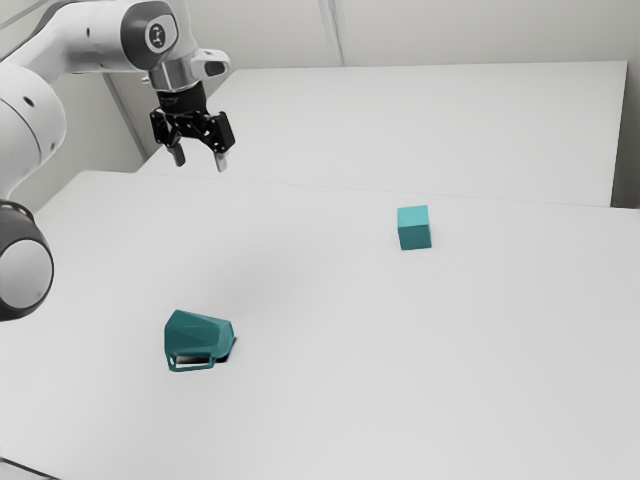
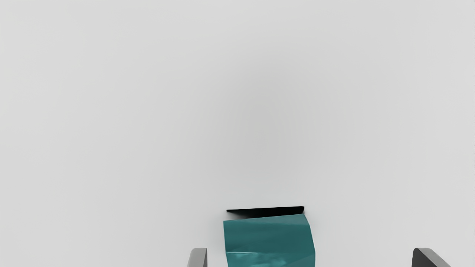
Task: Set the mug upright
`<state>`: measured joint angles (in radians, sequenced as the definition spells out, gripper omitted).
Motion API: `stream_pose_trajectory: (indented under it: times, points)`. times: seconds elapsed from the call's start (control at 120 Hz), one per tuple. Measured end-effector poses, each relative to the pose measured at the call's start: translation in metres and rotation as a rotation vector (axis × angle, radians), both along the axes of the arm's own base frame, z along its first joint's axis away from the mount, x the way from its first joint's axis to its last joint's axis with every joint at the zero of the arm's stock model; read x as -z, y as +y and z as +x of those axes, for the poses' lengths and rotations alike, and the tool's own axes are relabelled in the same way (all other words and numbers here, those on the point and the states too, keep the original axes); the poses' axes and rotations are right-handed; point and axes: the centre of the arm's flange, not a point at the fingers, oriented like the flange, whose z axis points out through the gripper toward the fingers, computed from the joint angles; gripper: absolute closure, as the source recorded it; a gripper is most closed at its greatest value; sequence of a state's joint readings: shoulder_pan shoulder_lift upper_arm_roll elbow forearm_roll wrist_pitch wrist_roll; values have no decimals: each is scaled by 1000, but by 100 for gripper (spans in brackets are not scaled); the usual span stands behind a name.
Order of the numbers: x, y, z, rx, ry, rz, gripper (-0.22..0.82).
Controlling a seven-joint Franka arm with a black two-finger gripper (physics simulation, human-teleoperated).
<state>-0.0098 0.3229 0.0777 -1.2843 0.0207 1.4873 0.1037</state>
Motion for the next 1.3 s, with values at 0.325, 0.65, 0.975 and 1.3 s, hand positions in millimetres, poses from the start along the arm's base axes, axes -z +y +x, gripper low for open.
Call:
stream_pose_trajectory:
  times: [0.325,0.65,0.975,1.3]
  points:
    - [-1,0,-3,-1,3,-13,0]
    - [46,58,-88,-118,146,-117,0]
    - [122,158,-155,-267,187,-339,0]
    - [195,175,-165,-206,125,-485,0]
